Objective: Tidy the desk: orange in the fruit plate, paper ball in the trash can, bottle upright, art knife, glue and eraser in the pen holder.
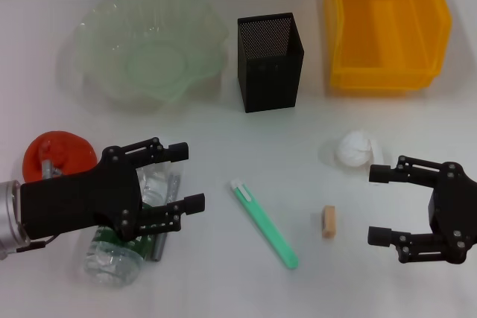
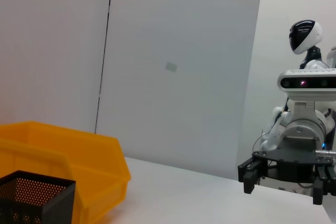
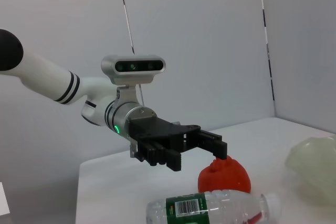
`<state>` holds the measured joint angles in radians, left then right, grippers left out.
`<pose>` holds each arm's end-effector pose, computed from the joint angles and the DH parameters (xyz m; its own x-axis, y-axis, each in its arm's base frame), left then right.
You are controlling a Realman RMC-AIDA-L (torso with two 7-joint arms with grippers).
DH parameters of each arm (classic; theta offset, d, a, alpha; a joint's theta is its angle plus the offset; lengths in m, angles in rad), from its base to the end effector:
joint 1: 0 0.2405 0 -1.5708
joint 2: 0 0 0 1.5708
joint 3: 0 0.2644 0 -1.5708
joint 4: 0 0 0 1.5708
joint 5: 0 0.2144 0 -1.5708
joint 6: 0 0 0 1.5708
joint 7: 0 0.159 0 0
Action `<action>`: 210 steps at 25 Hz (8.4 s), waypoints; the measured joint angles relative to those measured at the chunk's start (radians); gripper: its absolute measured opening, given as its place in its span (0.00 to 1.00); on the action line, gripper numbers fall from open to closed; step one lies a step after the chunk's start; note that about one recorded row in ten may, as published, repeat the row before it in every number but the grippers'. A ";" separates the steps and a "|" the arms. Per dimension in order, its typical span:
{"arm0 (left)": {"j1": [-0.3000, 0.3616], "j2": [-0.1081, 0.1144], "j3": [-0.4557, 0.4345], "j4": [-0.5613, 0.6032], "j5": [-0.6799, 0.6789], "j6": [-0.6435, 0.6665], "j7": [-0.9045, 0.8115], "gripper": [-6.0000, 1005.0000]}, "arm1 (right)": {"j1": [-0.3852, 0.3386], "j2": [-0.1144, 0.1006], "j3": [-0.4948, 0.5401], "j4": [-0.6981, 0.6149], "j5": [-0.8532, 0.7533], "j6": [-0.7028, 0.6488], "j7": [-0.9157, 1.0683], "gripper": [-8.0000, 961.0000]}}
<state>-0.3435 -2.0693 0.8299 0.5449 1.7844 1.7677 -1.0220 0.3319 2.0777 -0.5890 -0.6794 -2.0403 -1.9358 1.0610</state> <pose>-0.2809 0.2620 -0.0282 0.7480 0.1560 0.6450 0.2817 -0.9547 -0.0957 0.2945 0.2455 0.0018 0.7880 -0.1627 -0.5938 -0.2579 -0.9630 -0.0784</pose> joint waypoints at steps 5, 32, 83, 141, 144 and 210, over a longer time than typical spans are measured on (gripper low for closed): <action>0.000 0.000 -0.002 0.000 0.000 0.000 0.000 0.75 | 0.006 0.001 0.000 0.005 0.000 0.004 0.000 0.87; 0.126 -0.002 -0.386 -0.223 -0.124 -0.340 0.248 0.66 | -0.011 0.001 0.002 0.006 0.006 0.027 -0.002 0.87; -0.354 -0.003 -0.300 -0.332 -0.334 -0.646 0.270 0.48 | -0.007 0.002 0.027 0.007 0.017 0.024 0.103 0.87; 0.116 0.000 0.199 -0.043 -0.338 -0.179 0.142 0.84 | 0.307 -0.013 -0.503 -0.915 -0.630 0.464 1.485 0.58; 0.115 0.000 0.198 -0.042 -0.339 -0.175 0.142 0.84 | 0.319 -0.014 -0.451 -0.828 -0.613 0.613 1.395 0.59; 0.140 -0.006 0.858 0.889 0.682 -0.755 -1.763 0.81 | -0.290 0.008 -0.662 -0.425 0.436 0.625 0.371 0.86</action>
<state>-0.2034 -2.0756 1.6883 1.4335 2.4664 1.0127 -2.7849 0.0419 2.0862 -1.2505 -1.1044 -1.6044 -1.3106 1.4322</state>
